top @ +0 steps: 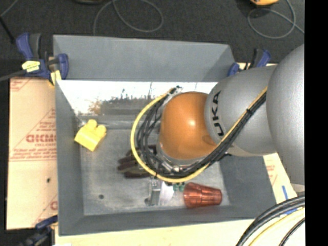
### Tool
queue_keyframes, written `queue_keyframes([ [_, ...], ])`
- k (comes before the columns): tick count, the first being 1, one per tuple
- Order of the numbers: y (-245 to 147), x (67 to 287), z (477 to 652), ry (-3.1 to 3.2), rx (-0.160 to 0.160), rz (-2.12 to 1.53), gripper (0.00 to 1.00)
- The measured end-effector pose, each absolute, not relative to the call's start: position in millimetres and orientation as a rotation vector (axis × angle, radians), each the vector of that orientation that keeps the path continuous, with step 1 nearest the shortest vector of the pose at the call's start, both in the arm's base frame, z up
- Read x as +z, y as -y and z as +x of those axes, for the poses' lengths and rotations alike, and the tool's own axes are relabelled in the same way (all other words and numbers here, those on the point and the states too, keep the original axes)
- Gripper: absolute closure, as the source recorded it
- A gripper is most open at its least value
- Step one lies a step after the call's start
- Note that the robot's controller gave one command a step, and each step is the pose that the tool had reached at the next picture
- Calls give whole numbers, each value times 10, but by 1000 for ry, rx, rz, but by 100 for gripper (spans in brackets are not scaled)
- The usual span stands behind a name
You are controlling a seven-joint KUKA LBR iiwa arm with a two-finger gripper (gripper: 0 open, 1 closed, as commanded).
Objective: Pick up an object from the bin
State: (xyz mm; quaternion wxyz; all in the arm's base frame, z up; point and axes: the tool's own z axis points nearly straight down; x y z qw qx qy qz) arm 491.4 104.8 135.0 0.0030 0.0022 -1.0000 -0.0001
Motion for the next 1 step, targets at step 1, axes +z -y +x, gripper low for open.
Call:
queue_keyframes([
  [1,-1044,1387,4935,3143,-2,1,0],
])
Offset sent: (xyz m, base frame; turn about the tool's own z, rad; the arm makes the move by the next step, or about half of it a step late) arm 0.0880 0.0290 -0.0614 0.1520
